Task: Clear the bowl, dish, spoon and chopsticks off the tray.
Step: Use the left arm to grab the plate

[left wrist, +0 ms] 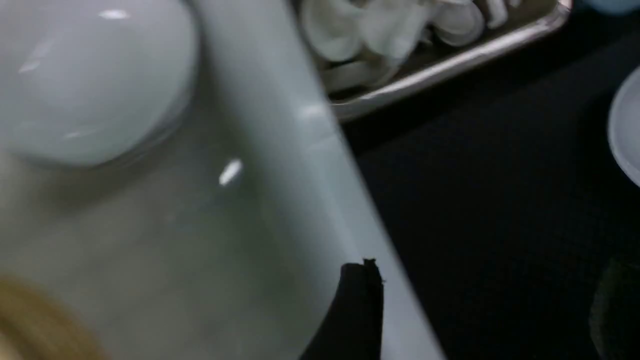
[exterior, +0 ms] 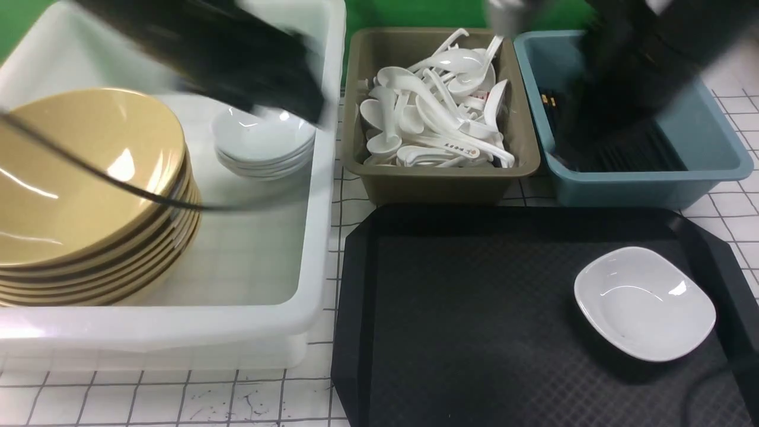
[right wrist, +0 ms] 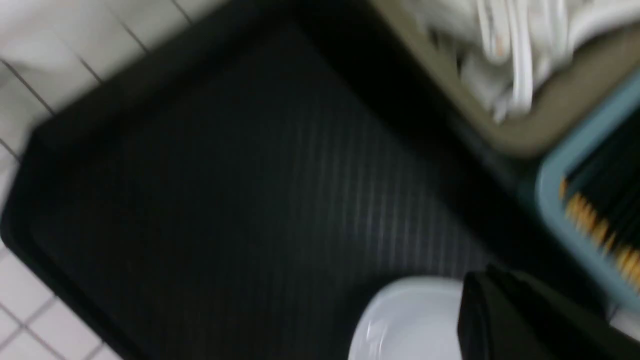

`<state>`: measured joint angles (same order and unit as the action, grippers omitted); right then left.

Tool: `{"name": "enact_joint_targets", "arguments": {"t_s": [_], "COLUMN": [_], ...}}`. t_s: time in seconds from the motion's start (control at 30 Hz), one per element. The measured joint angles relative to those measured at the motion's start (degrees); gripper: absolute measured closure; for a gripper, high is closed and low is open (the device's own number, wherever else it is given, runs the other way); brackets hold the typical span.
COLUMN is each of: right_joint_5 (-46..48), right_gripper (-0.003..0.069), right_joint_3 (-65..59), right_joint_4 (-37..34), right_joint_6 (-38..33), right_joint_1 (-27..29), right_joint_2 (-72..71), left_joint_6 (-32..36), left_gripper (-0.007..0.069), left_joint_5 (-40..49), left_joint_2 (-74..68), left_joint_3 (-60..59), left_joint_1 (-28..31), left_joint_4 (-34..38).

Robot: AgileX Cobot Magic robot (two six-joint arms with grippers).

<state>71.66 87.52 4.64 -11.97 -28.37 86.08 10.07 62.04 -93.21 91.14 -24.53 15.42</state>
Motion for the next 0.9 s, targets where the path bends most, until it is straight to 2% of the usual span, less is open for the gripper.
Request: {"name": "enact_joint_targets", "arguments": {"t_s": [0.13, 0.4, 0.73, 0.9], "right_joint_5": [-0.33, -2.11, -2.16, -2.83], "right_gripper": [0.0610, 0.0610, 0.0610, 0.0610], "right_joint_3": [-11.49, -28.07, -32.36, -32.38], "right_joint_4": [-0.28, -0.41, -0.41, -0.41], "right_joint_6": [1.64, 3.88, 4.21, 4.21], "right_joint_1": [3.54, 10.80, 11.18, 11.18], "right_joint_2": [-8.08, -23.92, -32.11, -32.44], "left_joint_6": [-0.05, -0.17, -1.21, -4.03], "left_gripper": [0.0092, 0.0093, 0.0098, 0.0182], "left_joint_5": [-4.17, -5.46, -7.51, -7.91], "left_joint_2": [-9.27, -29.17, -42.99, -46.25], "left_joint_3": [2.06, 17.71, 30.47, 32.22], "left_joint_1": [-9.41, -20.13, -25.10, -25.22], "left_joint_4": [0.07, 0.46, 1.50, 1.28]}}
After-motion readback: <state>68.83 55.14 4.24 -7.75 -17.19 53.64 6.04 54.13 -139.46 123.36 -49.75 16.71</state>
